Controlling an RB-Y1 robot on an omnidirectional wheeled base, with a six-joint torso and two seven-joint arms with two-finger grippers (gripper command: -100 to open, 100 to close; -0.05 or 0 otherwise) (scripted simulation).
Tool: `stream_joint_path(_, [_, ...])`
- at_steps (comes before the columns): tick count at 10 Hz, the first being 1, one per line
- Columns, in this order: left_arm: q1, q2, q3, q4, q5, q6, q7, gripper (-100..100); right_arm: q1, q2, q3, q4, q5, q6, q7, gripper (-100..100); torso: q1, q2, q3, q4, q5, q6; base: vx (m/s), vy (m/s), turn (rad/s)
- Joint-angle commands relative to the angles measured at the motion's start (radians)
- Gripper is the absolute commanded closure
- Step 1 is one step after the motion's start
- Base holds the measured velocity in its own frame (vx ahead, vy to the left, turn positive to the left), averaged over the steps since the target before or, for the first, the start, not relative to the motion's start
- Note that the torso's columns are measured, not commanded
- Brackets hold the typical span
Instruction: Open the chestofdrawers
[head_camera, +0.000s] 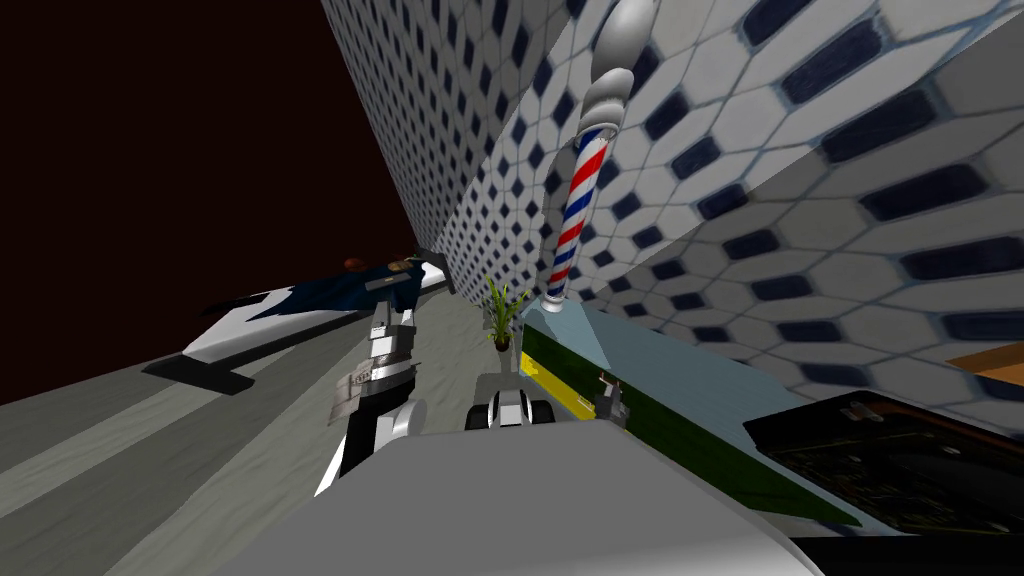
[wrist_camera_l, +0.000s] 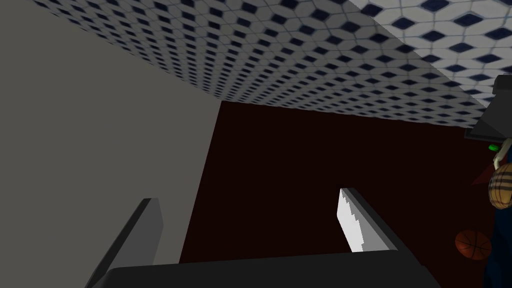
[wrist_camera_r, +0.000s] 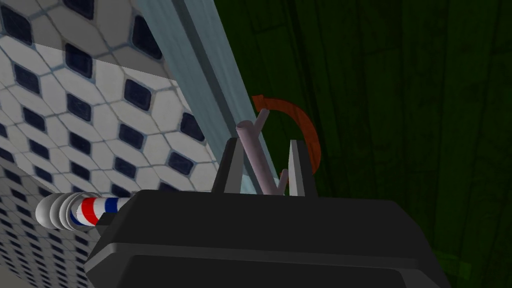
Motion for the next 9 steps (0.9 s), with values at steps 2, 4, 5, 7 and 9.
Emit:
stream_joint_path(2, [0.0, 0.0, 0.0, 0.0, 0.0, 0.0, 0.0, 0, -0.002, -0.018, -0.003, -0.045, -0.007, -0.024, 0.033, 100, 0.003, 0.005, 0.003, 0.001, 0.001, 0.001, -0.12, 0.079, -0.005])
stream_joint_path(4, [0.0, 0.0, 0.0, 0.0, 0.0, 0.0, 0.0, 0, -0.003, -0.032, -0.005, -0.079, -0.015, -0.049, 0.058, 100, 0.003, 0.005, 0.002, 0.002, 0.003, 0.002, -0.127, 0.109, -0.011])
stream_joint_path(5, [0.0, 0.0, 0.0, 0.0, 0.0, 0.0, 0.0, 0, -0.003, -0.036, -0.005, -0.091, -0.017, -0.057, 0.067, 100, 0.005, 0.002, 0.0, 0.002, 0.004, 0.0, -0.113, 0.106, -0.012])
stream_joint_path(7, [0.0, 0.0, 0.0, 0.0, 0.0, 0.0, 0.0, 0, -0.005, -0.045, -0.01, -0.098, -0.019, -0.054, 0.072, 100, 0.003, 0.0, -0.002, 0.002, 0.005, -0.001, -0.086, 0.054, -0.004])
stream_joint_path(9, [0.0, 0.0, 0.0, 0.0, 0.0, 0.0, 0.0, 0, 0.004, -0.042, -0.001, -0.117, -0.014, -0.059, 0.087, 100, 0.006, 0.003, -0.001, 0.002, 0.006, 0.001, -0.109, 0.098, -0.026])
